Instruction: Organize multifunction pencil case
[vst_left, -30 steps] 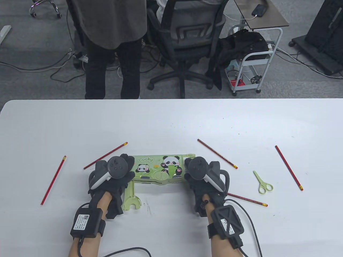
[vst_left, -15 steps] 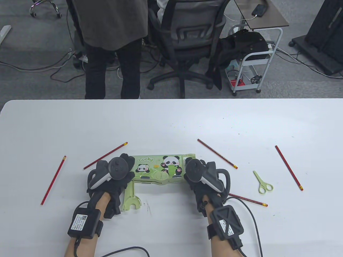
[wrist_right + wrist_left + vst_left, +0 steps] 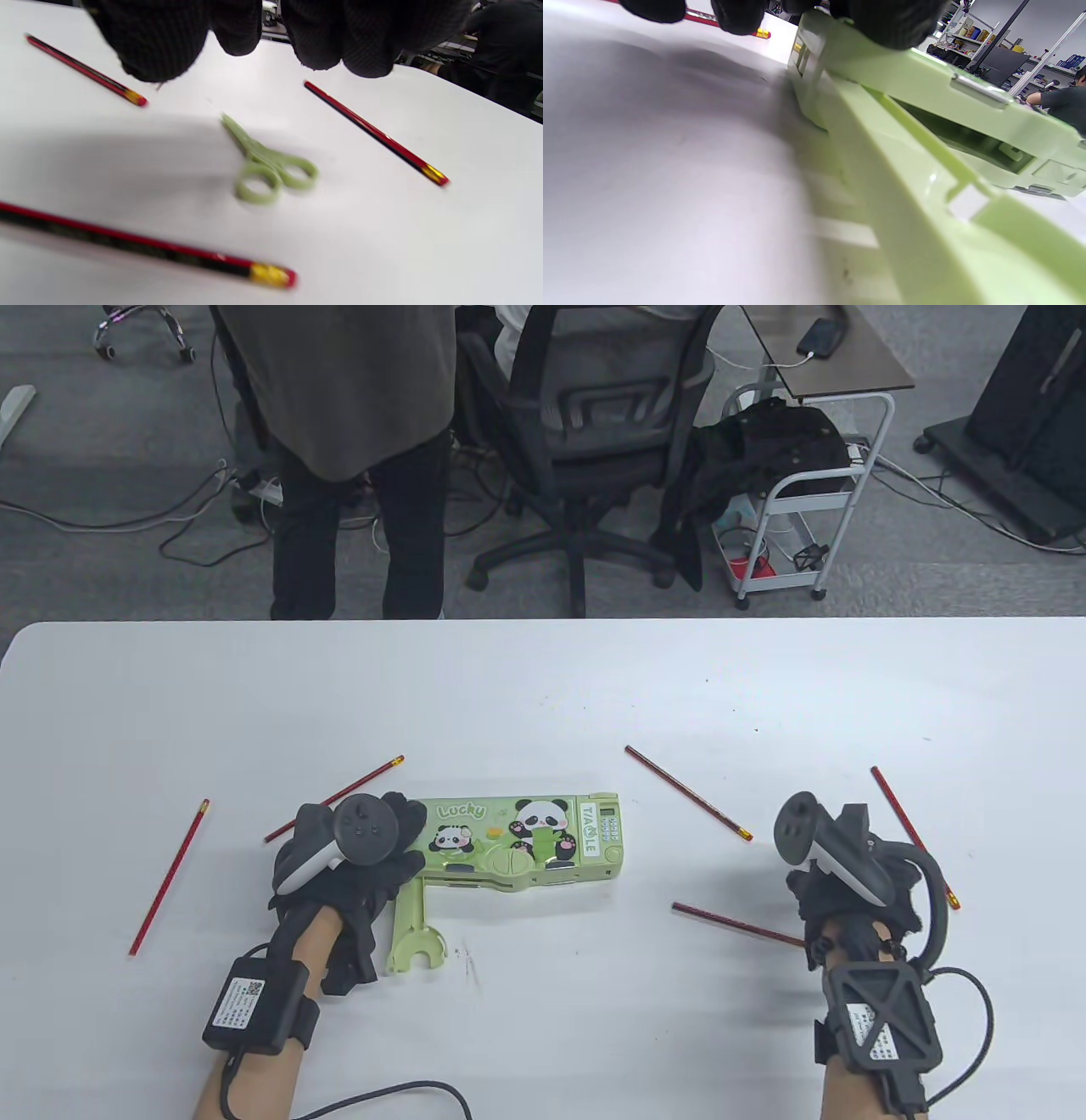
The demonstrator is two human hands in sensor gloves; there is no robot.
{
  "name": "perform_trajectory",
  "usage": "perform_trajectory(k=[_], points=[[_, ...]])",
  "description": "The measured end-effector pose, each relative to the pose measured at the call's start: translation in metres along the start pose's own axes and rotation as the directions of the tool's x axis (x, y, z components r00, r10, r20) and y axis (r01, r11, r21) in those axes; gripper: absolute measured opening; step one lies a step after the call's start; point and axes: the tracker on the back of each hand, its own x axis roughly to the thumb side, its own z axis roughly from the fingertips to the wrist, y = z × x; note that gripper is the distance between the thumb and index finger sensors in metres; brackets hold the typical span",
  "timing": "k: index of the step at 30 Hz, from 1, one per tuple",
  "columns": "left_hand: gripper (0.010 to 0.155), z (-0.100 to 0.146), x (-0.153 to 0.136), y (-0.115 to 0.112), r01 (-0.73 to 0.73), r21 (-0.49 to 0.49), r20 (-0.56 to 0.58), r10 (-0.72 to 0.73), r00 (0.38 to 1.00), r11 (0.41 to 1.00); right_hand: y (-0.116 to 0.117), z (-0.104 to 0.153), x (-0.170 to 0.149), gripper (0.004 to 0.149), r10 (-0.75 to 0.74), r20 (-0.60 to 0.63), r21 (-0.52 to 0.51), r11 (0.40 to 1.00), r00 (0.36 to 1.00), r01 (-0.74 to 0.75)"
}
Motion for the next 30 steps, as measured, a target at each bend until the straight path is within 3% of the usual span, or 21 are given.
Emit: perform_trajectory(k=[4, 9, 22, 30], points=[[0.066, 0.000, 0.003, 0.002, 0.041, 0.000, -0.013, -0.041, 0.999, 0.999, 0.026, -0.010, -0.007, 0.072, 0.001, 0.020, 0.054, 0.999, 1.000, -0.002], [0.066, 0.000, 0.002, 0.001, 0.028, 0.004, -0.008, -0.028, 1.000, 1.000, 0.039, -0.018, -0.003, 0.073, 0.022, 0.024, 0.085, 0.996, 0.999, -0.024], [0.066, -0.001, 0.003, 0.001, 0.042, 0.002, -0.021, -0.042, 0.999, 0.999, 0.041, -0.018, 0.004, 0.069, 0.063, -0.001, -0.013, 0.998, 0.998, -0.063], [0.066, -0.001, 0.001, 0.003, 0.007, -0.010, -0.020, -0.007, 1.000, 1.000, 0.040, -0.020, 0.002, 0.065, 0.035, 0.010, -0.021, 0.999, 0.999, -0.034]])
